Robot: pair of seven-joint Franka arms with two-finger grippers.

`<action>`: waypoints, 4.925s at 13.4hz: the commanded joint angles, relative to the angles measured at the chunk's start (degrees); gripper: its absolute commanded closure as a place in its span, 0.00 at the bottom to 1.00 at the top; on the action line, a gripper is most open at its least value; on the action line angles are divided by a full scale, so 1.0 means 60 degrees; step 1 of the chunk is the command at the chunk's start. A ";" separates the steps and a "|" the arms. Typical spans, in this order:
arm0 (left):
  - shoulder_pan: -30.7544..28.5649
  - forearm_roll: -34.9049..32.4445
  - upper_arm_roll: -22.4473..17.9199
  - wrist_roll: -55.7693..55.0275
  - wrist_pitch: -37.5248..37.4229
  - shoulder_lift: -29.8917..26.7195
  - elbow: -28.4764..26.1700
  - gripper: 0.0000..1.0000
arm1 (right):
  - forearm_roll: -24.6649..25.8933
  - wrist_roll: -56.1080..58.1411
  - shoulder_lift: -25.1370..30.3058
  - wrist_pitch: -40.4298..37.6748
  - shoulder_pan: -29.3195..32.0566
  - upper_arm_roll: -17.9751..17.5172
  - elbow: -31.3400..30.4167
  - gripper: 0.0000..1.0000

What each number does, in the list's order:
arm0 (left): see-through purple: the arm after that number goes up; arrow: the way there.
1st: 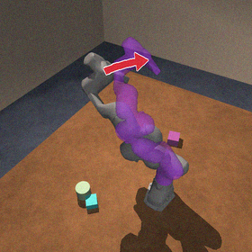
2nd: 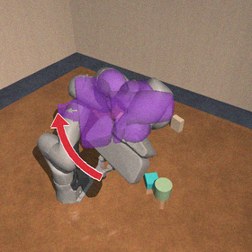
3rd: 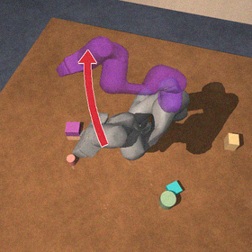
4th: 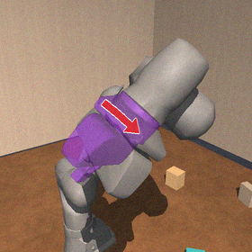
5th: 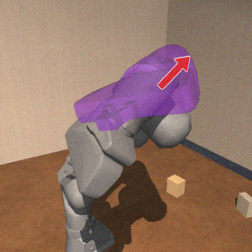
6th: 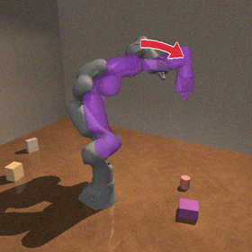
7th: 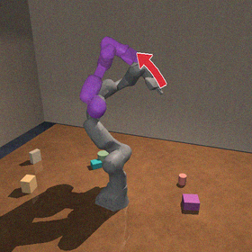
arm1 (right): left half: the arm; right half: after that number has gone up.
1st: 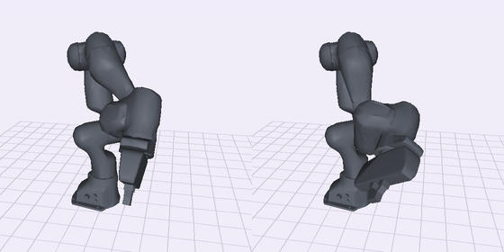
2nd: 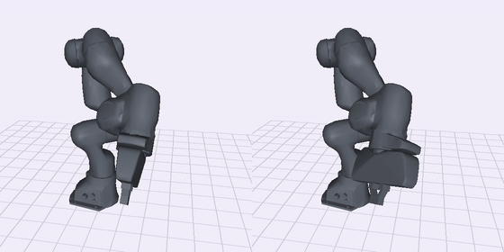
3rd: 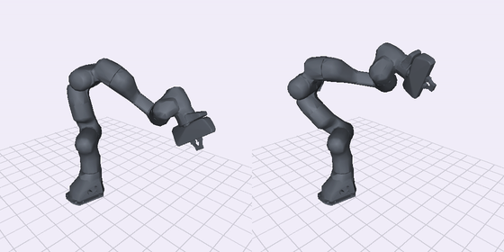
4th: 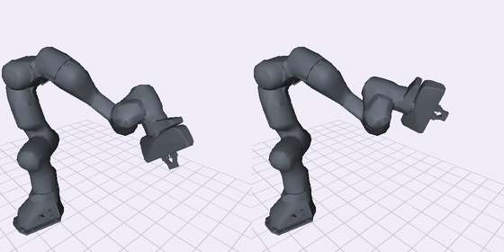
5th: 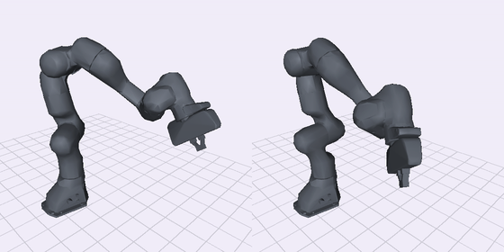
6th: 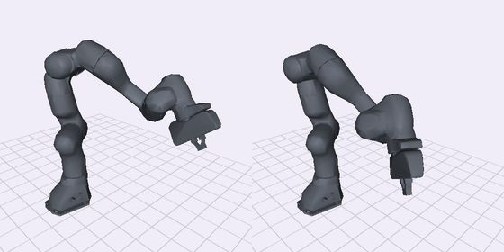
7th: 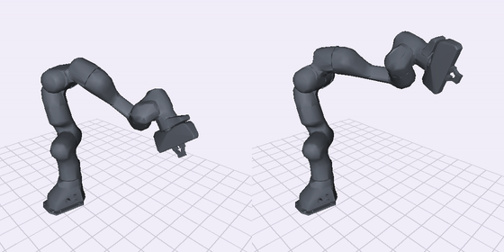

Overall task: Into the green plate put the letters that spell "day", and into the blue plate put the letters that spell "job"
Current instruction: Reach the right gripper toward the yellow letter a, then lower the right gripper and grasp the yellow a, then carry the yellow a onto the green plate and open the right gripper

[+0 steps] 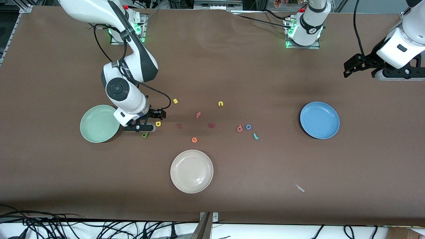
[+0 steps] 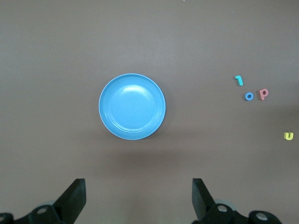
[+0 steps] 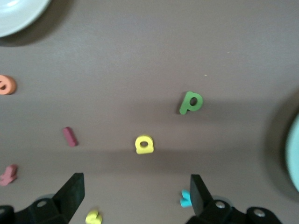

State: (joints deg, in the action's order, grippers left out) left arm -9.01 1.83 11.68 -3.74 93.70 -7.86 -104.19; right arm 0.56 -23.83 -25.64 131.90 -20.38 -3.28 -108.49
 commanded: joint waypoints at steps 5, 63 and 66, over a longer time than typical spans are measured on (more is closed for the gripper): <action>-0.0080 0.0296 0.0016 0.0022 -0.0075 -0.0008 0.0124 0.00 | -0.0107 -0.0538 -0.0823 0.1205 -0.0105 0.0033 -0.0141 0.00; -0.0065 0.0296 0.0016 0.0022 -0.0090 -0.0008 0.0124 0.00 | -0.0165 0.6360 0.0480 -0.0027 0.0276 0.3461 -0.1517 0.51; -0.0065 0.0209 0.0016 0.0022 -0.0090 0.0007 0.0124 0.00 | -0.0326 0.5588 0.0670 -0.0404 0.0261 0.3345 -0.1241 0.00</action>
State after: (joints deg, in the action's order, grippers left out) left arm -9.00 1.83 11.69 -3.74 93.70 -7.86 -104.19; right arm -0.44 12.55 -24.71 130.53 -18.49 17.42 -115.32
